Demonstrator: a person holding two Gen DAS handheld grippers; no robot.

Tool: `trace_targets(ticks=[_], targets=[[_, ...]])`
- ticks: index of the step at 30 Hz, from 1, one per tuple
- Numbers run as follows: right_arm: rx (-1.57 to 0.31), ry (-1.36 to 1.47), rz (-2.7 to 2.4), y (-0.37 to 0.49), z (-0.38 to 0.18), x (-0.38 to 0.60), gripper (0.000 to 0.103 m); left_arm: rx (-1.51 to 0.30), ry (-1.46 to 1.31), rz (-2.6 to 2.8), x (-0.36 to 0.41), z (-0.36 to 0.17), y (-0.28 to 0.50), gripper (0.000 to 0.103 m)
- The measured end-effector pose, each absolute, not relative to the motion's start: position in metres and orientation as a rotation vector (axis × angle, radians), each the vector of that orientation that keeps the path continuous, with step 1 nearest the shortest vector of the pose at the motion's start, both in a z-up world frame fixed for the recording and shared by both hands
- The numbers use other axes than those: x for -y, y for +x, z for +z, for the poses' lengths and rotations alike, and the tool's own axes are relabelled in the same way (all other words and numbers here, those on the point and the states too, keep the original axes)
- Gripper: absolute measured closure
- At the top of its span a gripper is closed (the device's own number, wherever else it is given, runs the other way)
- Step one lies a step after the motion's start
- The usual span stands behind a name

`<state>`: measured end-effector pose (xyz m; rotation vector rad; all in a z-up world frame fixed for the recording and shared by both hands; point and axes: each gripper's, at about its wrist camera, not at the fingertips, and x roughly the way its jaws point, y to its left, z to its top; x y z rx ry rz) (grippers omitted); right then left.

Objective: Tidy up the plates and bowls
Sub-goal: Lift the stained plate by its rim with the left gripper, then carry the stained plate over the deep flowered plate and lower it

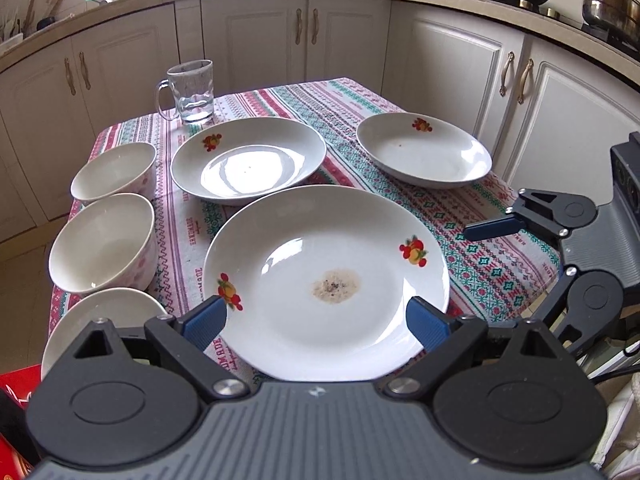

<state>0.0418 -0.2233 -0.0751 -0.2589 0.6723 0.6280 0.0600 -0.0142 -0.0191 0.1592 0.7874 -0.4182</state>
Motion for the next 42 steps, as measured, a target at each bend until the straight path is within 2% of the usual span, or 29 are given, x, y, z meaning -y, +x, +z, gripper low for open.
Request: trace_targets(ticks=[10,26,29,42], targets=[[-0.681,-0.3,0.7,0.052,-0.09,0.207,0.0,-0.839,0.187,-0.403,0.015,-0.017,0.096,0.007],[-0.629,-0.286,0.771,0.055,-0.094,0.212,0.0,-1.077,0.24,-0.448,0.017,-0.03,0.163,0.01],[-0.627,-0.283,0.769,0.055,-0.095,0.21,0.0,-1.101,0.257,-0.463,0.019,-0.034,0.167,0.014],[-0.642,-0.292,0.79,0.064,-0.094,0.197,0.0,-1.182,0.311,-0.531,0.027,-0.042,0.185,0.018]])
